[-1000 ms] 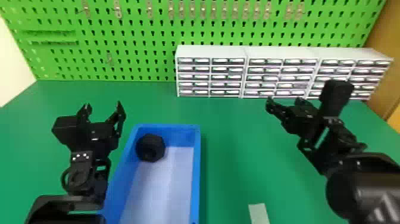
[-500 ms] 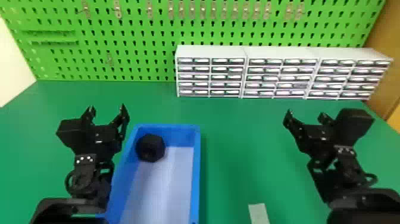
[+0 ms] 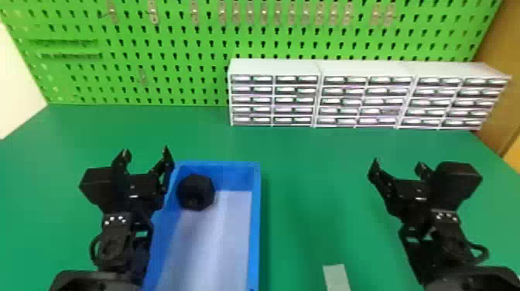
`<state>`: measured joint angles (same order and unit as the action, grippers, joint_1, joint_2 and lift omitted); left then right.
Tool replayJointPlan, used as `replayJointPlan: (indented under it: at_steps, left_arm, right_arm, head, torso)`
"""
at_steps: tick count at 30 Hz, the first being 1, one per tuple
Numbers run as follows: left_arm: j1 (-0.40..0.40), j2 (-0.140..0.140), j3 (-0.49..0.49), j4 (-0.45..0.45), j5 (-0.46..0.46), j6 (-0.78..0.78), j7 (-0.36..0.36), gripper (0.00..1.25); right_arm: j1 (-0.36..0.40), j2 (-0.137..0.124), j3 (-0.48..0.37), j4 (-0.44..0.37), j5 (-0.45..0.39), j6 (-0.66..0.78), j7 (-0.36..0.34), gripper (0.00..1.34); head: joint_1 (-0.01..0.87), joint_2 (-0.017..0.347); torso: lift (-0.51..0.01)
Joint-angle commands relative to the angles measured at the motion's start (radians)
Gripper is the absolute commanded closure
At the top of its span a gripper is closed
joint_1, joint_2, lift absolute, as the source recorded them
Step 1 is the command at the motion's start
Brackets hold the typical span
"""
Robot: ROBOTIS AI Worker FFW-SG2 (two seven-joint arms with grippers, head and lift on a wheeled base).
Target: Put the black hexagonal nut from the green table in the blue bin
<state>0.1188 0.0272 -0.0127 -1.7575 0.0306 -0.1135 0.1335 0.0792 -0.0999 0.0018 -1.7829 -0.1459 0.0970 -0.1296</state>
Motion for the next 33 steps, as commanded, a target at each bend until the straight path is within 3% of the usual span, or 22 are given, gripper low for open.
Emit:
replayJointPlan:
  at_steps: [1, 33]
  left_arm:
    - [0.012, 0.000, -0.010, -0.007, 0.002, 0.000, 0.000, 0.47]
    - [0.005, 0.000, -0.018, -0.010, 0.020, 0.046, -0.037, 0.47]
  right_arm:
    - [0.007, -0.003, -0.002, 0.000, 0.000, -0.011, -0.001, 0.32]
    - [0.011, -0.004, -0.026, -0.001, 0.014, -0.017, -0.001, 0.32]
  head:
    - [0.657, 0.057]
    - [0.657, 0.057]
  torso:
    - [-0.095]
    - [-0.095]
